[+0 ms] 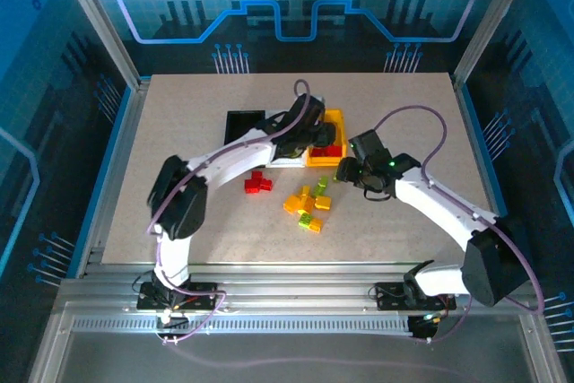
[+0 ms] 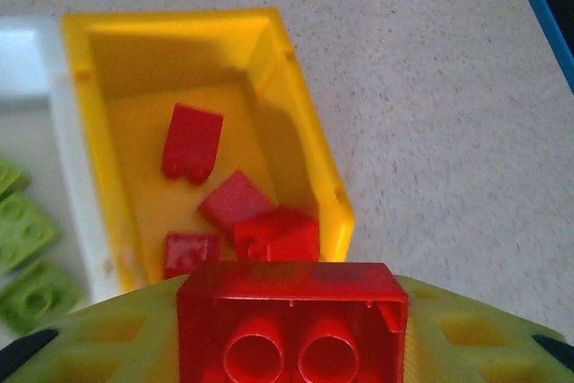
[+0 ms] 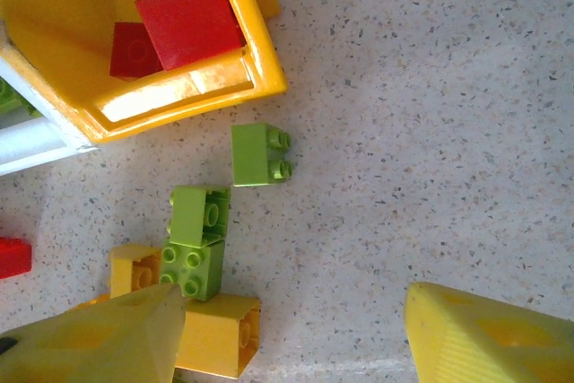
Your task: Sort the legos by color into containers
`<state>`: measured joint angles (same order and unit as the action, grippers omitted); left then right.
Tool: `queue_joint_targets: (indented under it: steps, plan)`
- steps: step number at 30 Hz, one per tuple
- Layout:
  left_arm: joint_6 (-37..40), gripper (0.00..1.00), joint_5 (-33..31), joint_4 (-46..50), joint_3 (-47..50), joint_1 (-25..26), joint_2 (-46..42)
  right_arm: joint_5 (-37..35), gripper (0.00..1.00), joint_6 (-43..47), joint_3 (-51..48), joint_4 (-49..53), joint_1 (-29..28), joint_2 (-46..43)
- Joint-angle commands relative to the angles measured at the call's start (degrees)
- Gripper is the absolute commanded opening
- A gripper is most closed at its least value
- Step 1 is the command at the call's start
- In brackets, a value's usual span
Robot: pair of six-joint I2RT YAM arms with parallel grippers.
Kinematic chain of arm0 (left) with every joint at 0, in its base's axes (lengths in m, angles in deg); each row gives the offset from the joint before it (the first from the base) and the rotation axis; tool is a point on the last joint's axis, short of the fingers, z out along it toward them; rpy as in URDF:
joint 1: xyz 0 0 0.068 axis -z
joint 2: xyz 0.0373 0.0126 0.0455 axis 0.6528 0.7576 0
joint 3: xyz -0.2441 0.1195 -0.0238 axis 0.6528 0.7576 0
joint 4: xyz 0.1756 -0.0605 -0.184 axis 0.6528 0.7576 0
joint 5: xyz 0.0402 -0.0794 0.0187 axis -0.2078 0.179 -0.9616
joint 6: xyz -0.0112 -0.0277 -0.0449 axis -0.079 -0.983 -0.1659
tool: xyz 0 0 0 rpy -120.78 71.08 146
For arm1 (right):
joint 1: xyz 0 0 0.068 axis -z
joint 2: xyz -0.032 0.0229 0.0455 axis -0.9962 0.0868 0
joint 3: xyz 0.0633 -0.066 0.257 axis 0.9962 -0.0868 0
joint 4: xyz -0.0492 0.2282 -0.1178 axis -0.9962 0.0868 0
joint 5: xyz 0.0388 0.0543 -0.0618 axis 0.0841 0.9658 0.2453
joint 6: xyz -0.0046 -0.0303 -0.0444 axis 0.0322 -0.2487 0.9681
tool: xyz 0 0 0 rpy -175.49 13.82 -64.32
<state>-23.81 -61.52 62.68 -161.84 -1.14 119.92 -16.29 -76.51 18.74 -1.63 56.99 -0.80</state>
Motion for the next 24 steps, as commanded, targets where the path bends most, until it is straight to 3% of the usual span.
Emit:
queue_joint_targets:
  steps: [1,6,9,13,20,24]
  plan:
    - [2.07,0.42,-1.8,2.73,-8.35,-0.76,6.74,-0.44,0.67,-1.17,-1.12,1.07,0.71,-2.21]
    - [1.08,0.46,-3.52,3.62,-16.01,-1.36,13.87,0.63,0.67,-0.64,-1.56,1.09,0.72,-3.25]
    - [-0.74,0.6,-2.84,5.38,-20.61,-1.9,17.37,1.97,0.67,0.04,-1.82,0.67,0.7,-3.09]
    - [-2.09,0.69,-1.84,6.22,-23.57,-2.09,18.58,3.15,0.68,-0.02,-2.74,-0.28,0.67,-2.81]
    - [-3.63,0.99,0.77,2.68,-17.65,-2.0,9.8,6.36,0.69,1.31,-2.9,-1.83,0.15,-2.29]
    - [-4.48,0.99,2.63,-3.1,-5.76,-1.47,-1.09,6.56,0.7,1.98,-2.31,-1.89,-1.38,-0.72]
